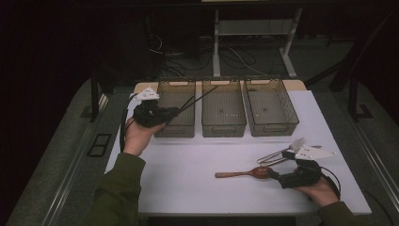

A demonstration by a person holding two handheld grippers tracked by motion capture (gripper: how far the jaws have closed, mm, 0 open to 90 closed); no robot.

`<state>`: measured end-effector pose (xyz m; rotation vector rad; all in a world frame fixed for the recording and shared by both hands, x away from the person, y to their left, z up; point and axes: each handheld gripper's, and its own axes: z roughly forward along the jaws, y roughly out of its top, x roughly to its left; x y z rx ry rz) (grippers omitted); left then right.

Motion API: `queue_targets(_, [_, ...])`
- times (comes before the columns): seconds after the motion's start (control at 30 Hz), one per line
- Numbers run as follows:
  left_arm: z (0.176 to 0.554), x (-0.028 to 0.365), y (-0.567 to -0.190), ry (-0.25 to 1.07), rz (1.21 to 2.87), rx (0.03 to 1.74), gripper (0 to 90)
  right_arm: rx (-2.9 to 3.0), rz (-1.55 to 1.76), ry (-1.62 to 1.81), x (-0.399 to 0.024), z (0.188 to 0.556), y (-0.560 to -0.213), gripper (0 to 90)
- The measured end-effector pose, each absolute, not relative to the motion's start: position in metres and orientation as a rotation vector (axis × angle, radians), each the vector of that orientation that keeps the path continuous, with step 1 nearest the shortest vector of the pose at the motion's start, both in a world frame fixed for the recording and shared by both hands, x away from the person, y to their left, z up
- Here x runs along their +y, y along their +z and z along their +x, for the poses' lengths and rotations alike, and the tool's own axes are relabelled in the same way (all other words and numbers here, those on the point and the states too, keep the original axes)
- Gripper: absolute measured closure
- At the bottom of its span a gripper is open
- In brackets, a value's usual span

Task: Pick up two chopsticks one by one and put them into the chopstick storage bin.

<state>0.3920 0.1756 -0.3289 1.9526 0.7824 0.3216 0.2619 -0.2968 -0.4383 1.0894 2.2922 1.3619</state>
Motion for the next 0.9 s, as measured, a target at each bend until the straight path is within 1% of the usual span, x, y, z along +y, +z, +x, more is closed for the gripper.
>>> queue_targets(0.5, [0.431, 0.199, -0.345, 0.393, 1.951, 0.976, 85.2, 2.287, 1.095, 1.367, -0.298, 0.262, -0.438, 2.9])
queue_targets(0.9, [0.451, 0.200, -0.364, 0.416, 2.012, 1.077, 85.2, 2.284, 1.098, 1.369, -0.298, 0.262, -0.438, 2.9])
